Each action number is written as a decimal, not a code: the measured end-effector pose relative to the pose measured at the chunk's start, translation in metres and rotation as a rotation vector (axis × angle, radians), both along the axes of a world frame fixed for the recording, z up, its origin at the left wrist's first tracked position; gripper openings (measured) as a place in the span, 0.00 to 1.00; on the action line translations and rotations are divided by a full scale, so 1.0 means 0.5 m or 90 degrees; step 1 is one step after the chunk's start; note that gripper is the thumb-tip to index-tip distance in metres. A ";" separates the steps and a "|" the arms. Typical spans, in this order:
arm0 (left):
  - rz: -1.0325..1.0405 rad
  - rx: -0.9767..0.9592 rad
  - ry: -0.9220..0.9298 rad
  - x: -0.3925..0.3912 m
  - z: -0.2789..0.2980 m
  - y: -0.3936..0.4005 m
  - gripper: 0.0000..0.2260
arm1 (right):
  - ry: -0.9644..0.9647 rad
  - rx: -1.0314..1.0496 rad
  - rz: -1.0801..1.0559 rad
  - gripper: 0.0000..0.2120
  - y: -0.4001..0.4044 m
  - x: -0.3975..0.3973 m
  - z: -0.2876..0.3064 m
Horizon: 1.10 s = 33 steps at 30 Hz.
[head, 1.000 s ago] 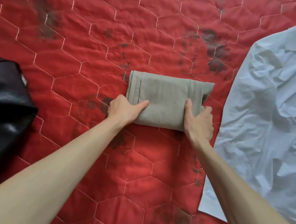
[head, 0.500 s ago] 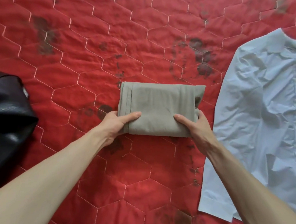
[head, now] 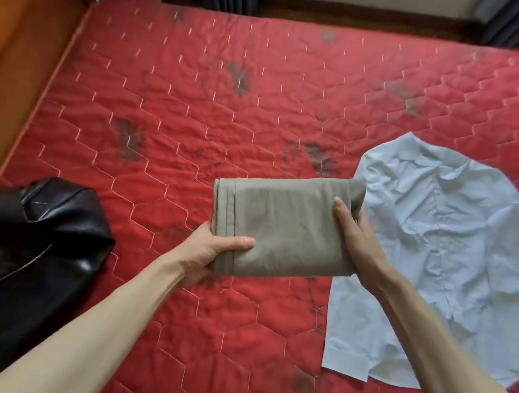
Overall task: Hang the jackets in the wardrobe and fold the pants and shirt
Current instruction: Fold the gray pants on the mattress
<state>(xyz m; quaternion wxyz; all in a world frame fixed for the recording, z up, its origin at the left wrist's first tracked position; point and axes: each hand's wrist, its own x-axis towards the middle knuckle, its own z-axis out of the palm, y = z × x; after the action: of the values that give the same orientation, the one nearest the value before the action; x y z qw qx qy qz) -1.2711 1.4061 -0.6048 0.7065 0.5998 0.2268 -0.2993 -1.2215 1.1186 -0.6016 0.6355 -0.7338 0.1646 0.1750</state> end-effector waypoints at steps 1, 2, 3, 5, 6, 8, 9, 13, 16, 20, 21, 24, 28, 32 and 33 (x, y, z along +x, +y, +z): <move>0.024 -0.001 -0.013 -0.015 0.038 -0.012 0.30 | -0.018 -0.017 -0.007 0.29 -0.001 -0.008 0.046; 0.053 -0.007 -0.027 -0.028 0.078 -0.023 0.30 | -0.040 -0.028 -0.013 0.24 -0.003 -0.021 0.091; 0.088 -0.011 -0.038 -0.043 0.120 -0.033 0.30 | -0.062 -0.036 -0.019 0.21 -0.003 -0.037 0.139; 0.157 -0.004 -0.048 -0.072 0.208 -0.048 0.31 | -0.096 -0.043 -0.022 0.18 0.005 -0.069 0.238; 0.187 0.012 -0.054 -0.084 0.253 -0.052 0.33 | -0.111 -0.044 -0.024 0.17 0.009 -0.083 0.288; 0.235 0.049 -0.077 -0.111 0.340 -0.051 0.38 | -0.134 -0.034 -0.032 0.13 0.017 -0.113 0.381; 0.247 0.053 -0.097 -0.123 0.385 -0.048 0.38 | -0.145 -0.025 -0.037 0.13 0.021 -0.127 0.425; 0.264 0.060 -0.166 -0.186 0.558 -0.040 0.34 | -0.141 0.019 -0.049 0.12 0.025 -0.188 0.576; 0.270 0.060 -0.210 -0.228 0.652 -0.037 0.28 | -0.121 0.071 -0.055 0.11 0.025 -0.225 0.651; 0.283 0.046 -0.248 -0.283 0.738 -0.026 0.24 | -0.083 0.159 -0.044 0.14 0.039 -0.255 0.716; 0.292 0.045 -0.257 -0.300 0.752 -0.021 0.22 | -0.075 0.172 -0.029 0.16 0.045 -0.258 0.725; 0.334 0.057 -0.277 -0.369 0.785 -0.005 0.21 | -0.073 0.205 0.048 0.19 0.065 -0.268 0.754; 0.406 0.077 -0.287 -0.477 0.824 0.014 0.20 | -0.107 0.215 0.166 0.19 0.110 -0.290 0.796; 0.513 0.100 -0.274 -0.589 0.871 0.030 0.17 | -0.137 0.215 0.283 0.17 0.182 -0.333 0.844; 0.537 0.109 -0.276 -0.618 0.880 0.035 0.17 | -0.143 0.219 0.309 0.16 0.202 -0.347 0.855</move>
<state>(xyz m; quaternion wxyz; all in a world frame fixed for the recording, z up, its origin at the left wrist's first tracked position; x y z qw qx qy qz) -1.5803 1.4239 -0.1647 0.7455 0.5598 0.3217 0.1654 -1.3951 1.2195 -0.1741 0.7043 -0.6481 -0.1185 0.2645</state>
